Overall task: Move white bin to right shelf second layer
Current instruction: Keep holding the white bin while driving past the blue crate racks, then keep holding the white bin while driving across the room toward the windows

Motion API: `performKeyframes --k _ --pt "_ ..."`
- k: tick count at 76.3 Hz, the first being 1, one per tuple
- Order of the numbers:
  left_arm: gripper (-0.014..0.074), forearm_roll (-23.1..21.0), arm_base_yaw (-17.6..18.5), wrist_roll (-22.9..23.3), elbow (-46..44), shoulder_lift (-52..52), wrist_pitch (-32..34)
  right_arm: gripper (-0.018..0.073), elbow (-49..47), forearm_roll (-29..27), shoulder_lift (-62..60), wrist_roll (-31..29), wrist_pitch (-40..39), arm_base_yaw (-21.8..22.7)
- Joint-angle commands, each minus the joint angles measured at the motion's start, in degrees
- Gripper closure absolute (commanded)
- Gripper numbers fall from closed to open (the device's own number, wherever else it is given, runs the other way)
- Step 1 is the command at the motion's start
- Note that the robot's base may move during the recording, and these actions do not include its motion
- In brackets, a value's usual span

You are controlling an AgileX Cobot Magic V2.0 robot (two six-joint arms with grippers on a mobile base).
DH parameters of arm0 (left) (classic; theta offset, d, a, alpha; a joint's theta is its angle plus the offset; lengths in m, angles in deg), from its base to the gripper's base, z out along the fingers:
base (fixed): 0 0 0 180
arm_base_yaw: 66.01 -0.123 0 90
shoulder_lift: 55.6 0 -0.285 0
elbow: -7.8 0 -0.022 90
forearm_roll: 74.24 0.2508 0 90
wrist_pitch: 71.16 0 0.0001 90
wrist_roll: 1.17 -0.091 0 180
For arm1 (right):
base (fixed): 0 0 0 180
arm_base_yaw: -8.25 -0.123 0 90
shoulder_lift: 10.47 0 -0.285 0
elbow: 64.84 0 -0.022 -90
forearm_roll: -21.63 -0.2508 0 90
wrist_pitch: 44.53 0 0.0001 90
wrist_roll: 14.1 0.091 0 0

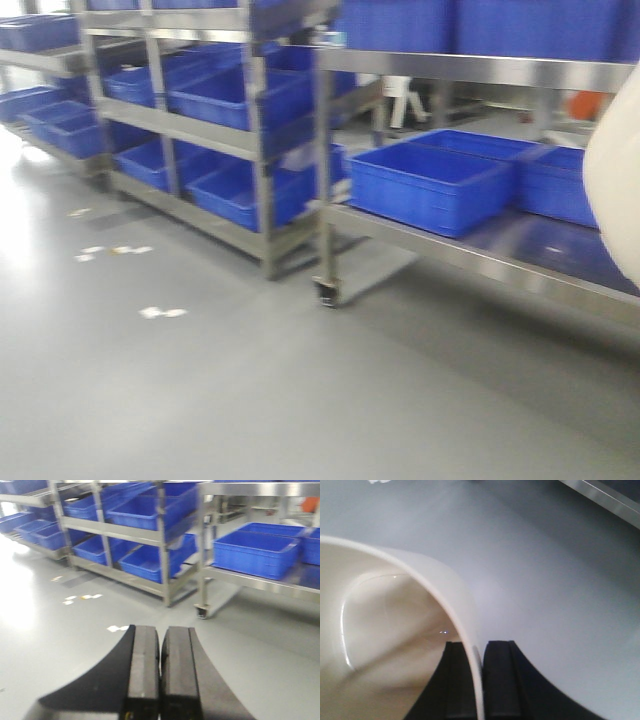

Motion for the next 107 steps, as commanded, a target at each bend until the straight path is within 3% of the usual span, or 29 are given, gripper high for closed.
performKeyframes --k 1,107 --pt "0.0512 0.0 0.2 0.3 2.1 -0.8 4.9 0.045 -1.6 -0.7 0.0 -0.2 -4.8 0.4" --pt "0.0512 0.0 0.2 0.3 2.1 -0.8 4.9 0.045 -1.6 -0.7 0.0 -0.2 -4.9 0.4"
